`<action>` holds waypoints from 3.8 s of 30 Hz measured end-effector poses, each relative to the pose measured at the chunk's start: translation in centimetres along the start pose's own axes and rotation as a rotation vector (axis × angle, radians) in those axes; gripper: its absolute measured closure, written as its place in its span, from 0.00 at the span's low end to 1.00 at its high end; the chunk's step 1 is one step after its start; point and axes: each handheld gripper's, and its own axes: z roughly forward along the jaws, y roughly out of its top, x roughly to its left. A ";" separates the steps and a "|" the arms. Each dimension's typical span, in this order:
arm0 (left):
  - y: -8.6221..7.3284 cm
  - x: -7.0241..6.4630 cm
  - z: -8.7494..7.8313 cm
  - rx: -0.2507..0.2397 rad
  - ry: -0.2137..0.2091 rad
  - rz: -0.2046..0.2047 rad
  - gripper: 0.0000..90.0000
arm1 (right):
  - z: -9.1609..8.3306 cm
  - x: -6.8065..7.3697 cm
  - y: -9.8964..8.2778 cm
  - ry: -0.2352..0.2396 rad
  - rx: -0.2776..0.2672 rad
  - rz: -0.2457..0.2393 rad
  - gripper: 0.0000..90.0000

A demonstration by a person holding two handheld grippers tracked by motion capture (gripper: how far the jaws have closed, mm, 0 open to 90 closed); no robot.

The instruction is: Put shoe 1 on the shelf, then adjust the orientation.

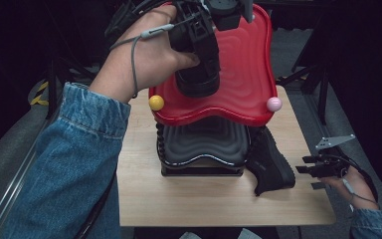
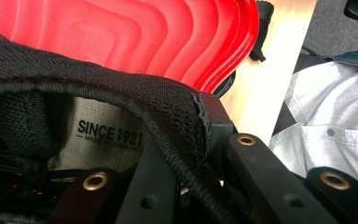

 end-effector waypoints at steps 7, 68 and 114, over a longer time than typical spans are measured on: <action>0.3 -0.2 1.1 0.013 0.000 0.023 0.96 | 0.2 0.1 0.1 0.001 0.014 -0.006 0.51; -1.6 -1.9 -1.7 -0.101 0.031 -0.020 0.51 | 0.4 0.3 0.0 0.011 0.016 -0.016 0.48; -20.0 1.0 3.3 -0.131 -0.014 -0.355 0.55 | 0.5 0.1 -0.1 0.004 0.046 -0.006 0.48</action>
